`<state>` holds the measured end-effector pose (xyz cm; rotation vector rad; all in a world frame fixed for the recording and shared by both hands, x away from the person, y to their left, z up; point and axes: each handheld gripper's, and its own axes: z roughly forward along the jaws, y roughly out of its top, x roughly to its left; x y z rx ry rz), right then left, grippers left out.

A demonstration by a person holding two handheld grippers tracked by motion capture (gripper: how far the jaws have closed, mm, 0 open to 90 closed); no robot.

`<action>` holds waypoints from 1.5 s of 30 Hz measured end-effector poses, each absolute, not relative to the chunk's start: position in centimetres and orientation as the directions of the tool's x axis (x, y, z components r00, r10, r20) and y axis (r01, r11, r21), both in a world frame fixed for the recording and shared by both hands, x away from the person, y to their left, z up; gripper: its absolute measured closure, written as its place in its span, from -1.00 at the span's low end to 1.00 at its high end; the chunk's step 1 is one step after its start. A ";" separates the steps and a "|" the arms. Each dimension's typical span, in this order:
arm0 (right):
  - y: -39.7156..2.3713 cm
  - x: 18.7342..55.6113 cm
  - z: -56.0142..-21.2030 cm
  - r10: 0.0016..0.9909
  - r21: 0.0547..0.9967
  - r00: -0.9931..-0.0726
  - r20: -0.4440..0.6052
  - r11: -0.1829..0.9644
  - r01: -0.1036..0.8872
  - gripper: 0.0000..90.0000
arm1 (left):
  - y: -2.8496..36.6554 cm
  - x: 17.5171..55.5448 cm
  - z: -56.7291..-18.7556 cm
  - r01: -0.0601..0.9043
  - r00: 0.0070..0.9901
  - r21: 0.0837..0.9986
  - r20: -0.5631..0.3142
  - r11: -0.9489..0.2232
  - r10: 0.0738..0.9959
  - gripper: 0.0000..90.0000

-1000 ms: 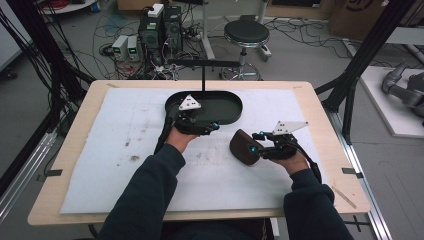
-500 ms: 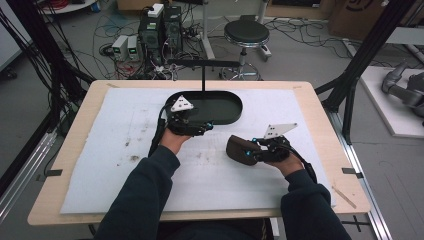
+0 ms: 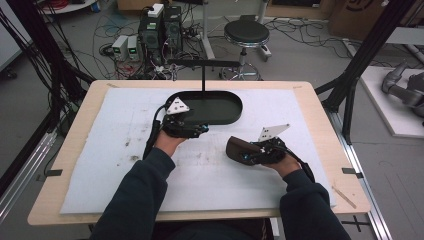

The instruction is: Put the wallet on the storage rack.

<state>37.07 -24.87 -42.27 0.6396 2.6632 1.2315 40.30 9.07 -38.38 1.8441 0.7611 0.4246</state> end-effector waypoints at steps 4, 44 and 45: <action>-25.3 37.2 -41.9 0.458 0.766 -0.886 0.067 0.546 0.340 0.45 | 11.7 39.4 -38.8 0.301 0.709 0.923 -0.050 -0.238 0.703 -0.47; -12.7 53.6 -42.0 0.662 0.776 -0.705 0.254 0.296 0.557 0.39 | 22.3 35.8 -41.9 0.327 0.584 0.929 -0.054 -0.174 0.810 -0.47; -12.5 53.7 -42.3 0.671 0.777 -0.703 0.237 0.303 0.551 0.30 | 22.4 35.8 -41.9 0.327 0.585 0.929 -0.055 -0.173 0.809 -0.47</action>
